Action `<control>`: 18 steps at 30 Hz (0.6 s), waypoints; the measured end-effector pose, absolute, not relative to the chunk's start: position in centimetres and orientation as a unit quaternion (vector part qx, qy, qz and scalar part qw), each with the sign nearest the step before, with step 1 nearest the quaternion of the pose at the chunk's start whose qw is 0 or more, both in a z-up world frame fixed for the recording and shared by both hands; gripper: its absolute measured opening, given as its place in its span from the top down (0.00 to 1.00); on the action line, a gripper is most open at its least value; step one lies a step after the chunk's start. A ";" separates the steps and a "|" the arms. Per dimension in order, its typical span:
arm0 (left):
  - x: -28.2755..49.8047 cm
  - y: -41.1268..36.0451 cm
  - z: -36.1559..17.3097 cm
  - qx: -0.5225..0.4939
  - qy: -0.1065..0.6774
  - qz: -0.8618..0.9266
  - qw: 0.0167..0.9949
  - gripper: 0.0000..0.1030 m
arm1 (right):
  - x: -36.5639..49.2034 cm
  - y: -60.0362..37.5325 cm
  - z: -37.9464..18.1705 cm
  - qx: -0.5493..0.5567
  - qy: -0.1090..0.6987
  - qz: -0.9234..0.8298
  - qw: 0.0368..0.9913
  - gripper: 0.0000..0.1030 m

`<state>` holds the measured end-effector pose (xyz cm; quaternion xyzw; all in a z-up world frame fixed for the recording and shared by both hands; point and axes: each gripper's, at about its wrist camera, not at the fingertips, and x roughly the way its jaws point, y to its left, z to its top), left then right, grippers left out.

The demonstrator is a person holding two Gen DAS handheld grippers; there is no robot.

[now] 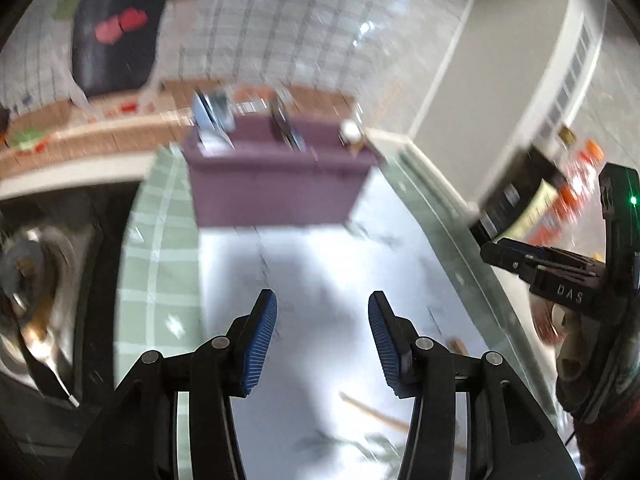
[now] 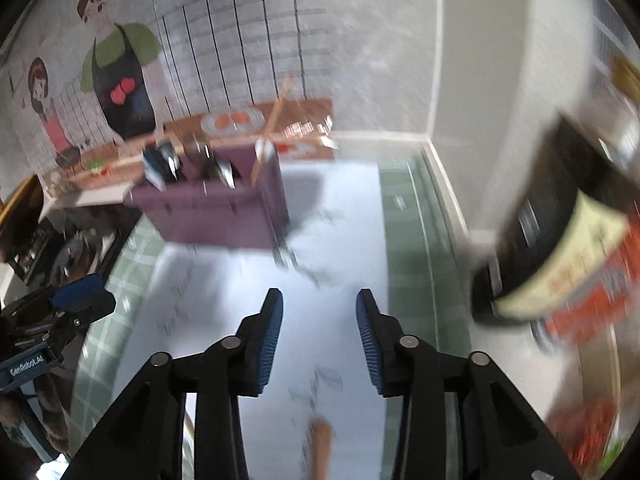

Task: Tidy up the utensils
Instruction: 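Move both tools back down over the wooden utensils on the cloth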

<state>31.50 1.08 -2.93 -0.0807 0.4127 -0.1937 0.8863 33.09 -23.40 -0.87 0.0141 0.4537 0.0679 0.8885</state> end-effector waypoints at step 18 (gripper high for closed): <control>25.8 -6.4 -8.6 -0.065 0.576 -0.252 0.775 0.53 | 20.6 -25.4 -7.7 -0.002 0.529 0.071 0.846 0.49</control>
